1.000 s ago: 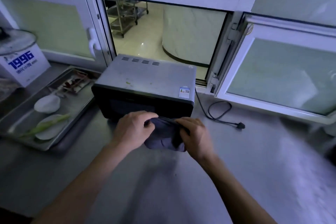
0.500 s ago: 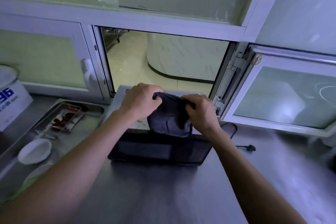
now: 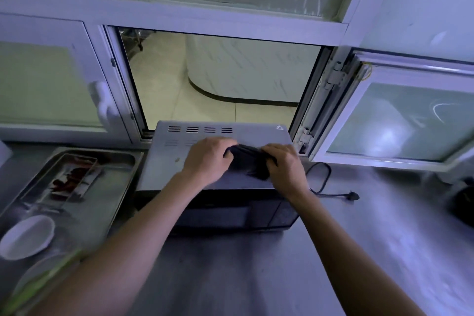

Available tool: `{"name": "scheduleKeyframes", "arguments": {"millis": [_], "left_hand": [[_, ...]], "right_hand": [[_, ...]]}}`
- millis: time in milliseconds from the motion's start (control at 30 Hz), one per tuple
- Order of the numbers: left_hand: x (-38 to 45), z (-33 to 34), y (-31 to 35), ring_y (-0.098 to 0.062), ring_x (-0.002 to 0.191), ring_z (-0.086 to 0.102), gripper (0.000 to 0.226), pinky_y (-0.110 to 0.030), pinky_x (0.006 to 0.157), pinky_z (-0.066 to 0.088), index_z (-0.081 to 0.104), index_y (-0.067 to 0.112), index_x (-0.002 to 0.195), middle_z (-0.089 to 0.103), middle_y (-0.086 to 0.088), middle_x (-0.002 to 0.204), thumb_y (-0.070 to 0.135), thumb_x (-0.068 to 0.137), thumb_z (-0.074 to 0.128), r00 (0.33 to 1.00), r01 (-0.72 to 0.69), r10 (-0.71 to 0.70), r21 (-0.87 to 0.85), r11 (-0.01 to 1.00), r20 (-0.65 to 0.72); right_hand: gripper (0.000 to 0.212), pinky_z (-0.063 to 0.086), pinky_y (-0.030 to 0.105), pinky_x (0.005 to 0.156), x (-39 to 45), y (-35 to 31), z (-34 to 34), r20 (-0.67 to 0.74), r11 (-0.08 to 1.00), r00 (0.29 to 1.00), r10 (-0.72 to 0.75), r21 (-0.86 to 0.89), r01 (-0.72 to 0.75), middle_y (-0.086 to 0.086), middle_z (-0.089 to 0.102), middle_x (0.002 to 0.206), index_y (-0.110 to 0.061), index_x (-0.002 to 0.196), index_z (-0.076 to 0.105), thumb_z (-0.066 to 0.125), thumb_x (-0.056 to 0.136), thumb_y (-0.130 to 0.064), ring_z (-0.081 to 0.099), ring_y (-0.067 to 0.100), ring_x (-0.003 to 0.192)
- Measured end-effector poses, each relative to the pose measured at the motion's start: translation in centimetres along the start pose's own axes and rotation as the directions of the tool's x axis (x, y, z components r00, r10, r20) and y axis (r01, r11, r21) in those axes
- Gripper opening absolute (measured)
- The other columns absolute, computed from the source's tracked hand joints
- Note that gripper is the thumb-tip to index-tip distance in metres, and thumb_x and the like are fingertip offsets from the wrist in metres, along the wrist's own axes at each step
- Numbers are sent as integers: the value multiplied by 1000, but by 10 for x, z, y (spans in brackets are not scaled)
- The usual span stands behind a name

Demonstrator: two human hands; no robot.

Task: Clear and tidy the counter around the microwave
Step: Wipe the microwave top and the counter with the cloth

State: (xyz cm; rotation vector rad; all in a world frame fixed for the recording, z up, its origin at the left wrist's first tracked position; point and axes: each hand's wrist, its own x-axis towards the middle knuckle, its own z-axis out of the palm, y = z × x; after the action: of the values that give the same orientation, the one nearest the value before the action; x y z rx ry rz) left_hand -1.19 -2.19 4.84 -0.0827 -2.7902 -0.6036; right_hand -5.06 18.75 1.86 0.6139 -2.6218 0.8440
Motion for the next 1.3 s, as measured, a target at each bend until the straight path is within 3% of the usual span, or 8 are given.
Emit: {"name": "scheduleKeyframes", "arguments": {"millis": [133, 200, 267, 400, 533, 700, 1033, 1300], "left_hand": [[-24, 26, -8, -18, 107, 65, 36, -37, 85, 56, 66, 27, 124, 68, 9, 123, 16, 93, 53, 993, -64, 65, -21, 998, 95], [-32, 32, -11, -16, 110, 63, 33, -36, 89, 54, 69, 24, 120, 67, 10, 123, 19, 90, 54, 993, -90, 93, -44, 995, 75], [-37, 36, -13, -16, 110, 62, 30, -38, 91, 53, 73, 21, 111, 69, 8, 119, 27, 89, 54, 993, -115, 116, -72, 991, 8], [-35, 47, -15, -25, 131, 49, 38, -47, 103, 45, 65, 24, 127, 58, -3, 139, 38, 95, 51, 996, -86, 86, 15, 996, 33], [-29, 59, -6, -31, 146, 25, 55, -47, 115, 29, 27, 33, 154, 28, -13, 160, 43, 101, 38, 970, -95, 35, 243, 965, 239], [-16, 72, 23, -40, 147, 15, 58, -49, 118, 21, 8, 34, 157, 12, -20, 163, 47, 104, 26, 933, -151, 14, 356, 922, 360], [9, 93, 70, -42, 146, 19, 58, -60, 110, 15, 6, 36, 156, 14, -19, 163, 55, 102, 18, 920, -145, -73, 508, 849, 386], [-8, 72, 41, -25, 149, 17, 55, -57, 109, 22, 17, 43, 152, 17, -5, 164, 55, 99, 26, 935, -43, -107, 409, 912, 337]], "right_hand": [[32, 51, 45, 94, -35, 9, 19, 100, 998, 994, 40, -59, -35, 3, 70, 121, -15, 112, 76, 62, 84, -23, 58, 30, 111], [48, 46, 45, 103, -43, 5, 21, 153, 991, 982, 109, -92, -96, 3, 65, 129, -19, 116, 74, 53, 88, -53, 54, 27, 121], [57, 43, 46, 106, -42, 1, 22, 147, 987, 978, 149, -79, -138, 2, 61, 135, -20, 119, 70, 44, 91, -62, 50, 25, 127], [60, 24, 49, 120, -36, -5, 27, 272, 973, 940, 208, -157, -169, 2, 22, 165, -29, 154, 33, 44, 100, -53, 16, 26, 152], [67, -1, 45, 123, -35, -1, 33, 407, 947, 874, 266, -279, -159, -1, -6, 168, -35, 159, 7, 34, 101, -51, -11, 25, 154], [65, -4, 45, 124, -34, 25, 17, 440, 937, 852, 284, -317, -148, 1, -10, 168, -30, 160, 2, 29, 102, -45, -15, 26, 153], [64, 4, 53, 123, -29, 69, 9, 407, 937, 884, 230, -339, -87, 8, -6, 168, -22, 160, 5, 31, 102, -35, -8, 35, 153], [65, -8, 61, 120, -28, 32, 14, 442, 949, 863, 244, -291, -119, 7, -6, 168, -37, 158, 6, 24, 100, -58, -11, 36, 152]]}}
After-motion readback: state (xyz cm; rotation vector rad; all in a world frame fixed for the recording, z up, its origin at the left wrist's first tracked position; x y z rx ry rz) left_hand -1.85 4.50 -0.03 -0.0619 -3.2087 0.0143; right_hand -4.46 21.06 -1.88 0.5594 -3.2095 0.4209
